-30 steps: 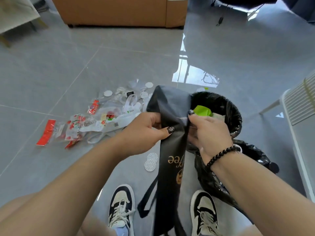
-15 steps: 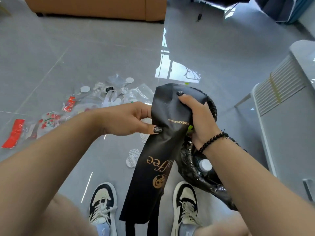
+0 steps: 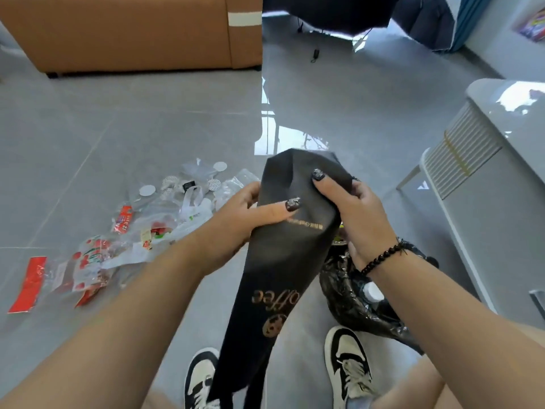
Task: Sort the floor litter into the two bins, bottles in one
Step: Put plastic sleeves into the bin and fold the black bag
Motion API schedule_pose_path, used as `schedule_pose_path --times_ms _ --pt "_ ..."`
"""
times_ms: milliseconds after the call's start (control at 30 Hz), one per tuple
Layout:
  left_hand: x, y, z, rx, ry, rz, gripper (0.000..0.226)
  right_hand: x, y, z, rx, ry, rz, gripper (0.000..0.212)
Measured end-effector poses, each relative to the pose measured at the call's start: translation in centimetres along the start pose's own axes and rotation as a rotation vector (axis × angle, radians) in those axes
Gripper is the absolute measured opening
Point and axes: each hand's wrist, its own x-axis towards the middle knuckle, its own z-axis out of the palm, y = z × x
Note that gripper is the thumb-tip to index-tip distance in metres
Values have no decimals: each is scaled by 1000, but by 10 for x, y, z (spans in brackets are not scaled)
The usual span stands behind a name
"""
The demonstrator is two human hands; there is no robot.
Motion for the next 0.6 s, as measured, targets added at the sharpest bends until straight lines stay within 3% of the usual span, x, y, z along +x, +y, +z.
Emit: schedule_pose_path --times_ms 67,167,267,333,467,533,600 --pt "-4 0 8 -126 4 31 52 -3 2 7 -19 -33 19 66" --pt "-5 3 13 -269 94 30 39 -4 -7 15 18 -129 74 28" --pt "1 14 10 -326 239 40 14 -1 -19 18 35 -205 82 21" --pt "7 22 4 -306 323 43 11 -1 -24 20 -1 -236 39 32" --pt "15 34 -5 -312 427 31 15 -2 -23 22 -152 -243 -61 98" --pt "15 39 -8 -400 491 23 18 -7 -23 25 -262 -274 -123 105" --pt "11 40 -11 -506 519 23 30 -16 -24 28 -347 -342 -166 95"
